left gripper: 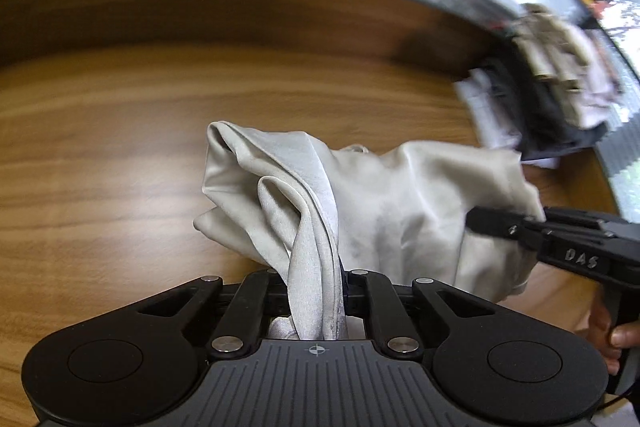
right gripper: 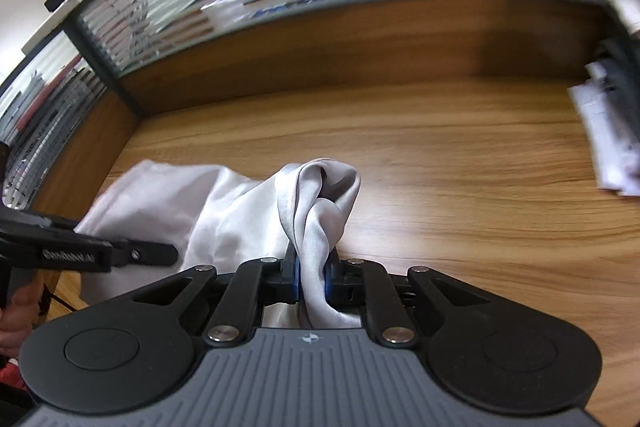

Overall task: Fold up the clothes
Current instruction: 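Lift the folded shirt with both tools toward the clothes stack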

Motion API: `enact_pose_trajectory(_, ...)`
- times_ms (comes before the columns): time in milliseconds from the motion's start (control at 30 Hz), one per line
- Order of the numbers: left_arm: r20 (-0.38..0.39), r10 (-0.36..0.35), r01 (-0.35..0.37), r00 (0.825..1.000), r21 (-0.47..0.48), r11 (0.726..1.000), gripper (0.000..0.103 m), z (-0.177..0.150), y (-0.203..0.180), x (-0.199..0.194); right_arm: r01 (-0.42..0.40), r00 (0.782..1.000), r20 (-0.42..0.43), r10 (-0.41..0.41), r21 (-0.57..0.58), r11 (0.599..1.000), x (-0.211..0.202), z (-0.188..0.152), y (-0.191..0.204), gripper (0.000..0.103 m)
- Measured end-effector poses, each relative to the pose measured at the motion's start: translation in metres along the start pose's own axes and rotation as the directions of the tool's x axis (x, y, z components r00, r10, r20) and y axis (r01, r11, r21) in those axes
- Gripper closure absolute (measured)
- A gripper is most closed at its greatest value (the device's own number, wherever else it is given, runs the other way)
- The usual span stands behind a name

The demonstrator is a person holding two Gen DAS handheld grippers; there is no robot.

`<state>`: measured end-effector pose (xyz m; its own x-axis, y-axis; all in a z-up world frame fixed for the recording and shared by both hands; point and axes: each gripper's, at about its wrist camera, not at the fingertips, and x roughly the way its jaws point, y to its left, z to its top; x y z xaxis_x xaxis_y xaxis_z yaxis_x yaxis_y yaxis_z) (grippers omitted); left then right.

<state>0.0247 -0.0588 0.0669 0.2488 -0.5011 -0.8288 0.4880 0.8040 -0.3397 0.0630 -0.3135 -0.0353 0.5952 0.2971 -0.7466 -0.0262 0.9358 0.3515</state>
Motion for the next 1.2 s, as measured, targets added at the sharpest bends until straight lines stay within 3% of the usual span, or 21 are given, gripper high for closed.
enact_pose_trajectory(233,0.042,-0.142,0.136,0.989,0.118,0.984,0.091,0.032,-0.083,-0.017,0.072,0.996,0.053,-0.072,0.000,0.997,-0.094,0.017,-0.035,0.092)
enact_pose_trajectory(400,0.075,-0.210,0.195,0.975,0.164,0.967,0.091,0.078,-0.162,-0.006,0.116,0.987,0.121,-0.110,-0.038,0.993,-0.164,0.049,-0.098,0.092)
enact_pose_trajectory(733,0.244,-0.283,0.233,0.927,0.215,0.948,0.091,0.197,-0.338,-0.004,0.172,0.968,0.212,-0.137,-0.156,0.973,-0.293,0.173,-0.254,0.092)
enact_pose_trajectory(900,0.309,-0.300,0.237,0.903,0.225,0.945,0.091,0.250,-0.395,0.007,0.200,0.963,0.215,-0.160,-0.175,0.964,-0.327,0.249,-0.327,0.092)
enact_pose_trajectory(1000,0.314,-0.279,0.215,0.907,0.223,0.951,0.091,0.275,-0.413,0.028,0.203,0.962,0.214,-0.167,-0.157,0.967,-0.330,0.286,-0.367,0.092)
enact_pose_trajectory(1200,0.276,-0.180,0.129,0.944,0.191,0.973,0.089,0.300,-0.406,0.085,0.207,0.970,0.155,-0.185,-0.139,0.968,-0.293,0.334,-0.429,0.091)
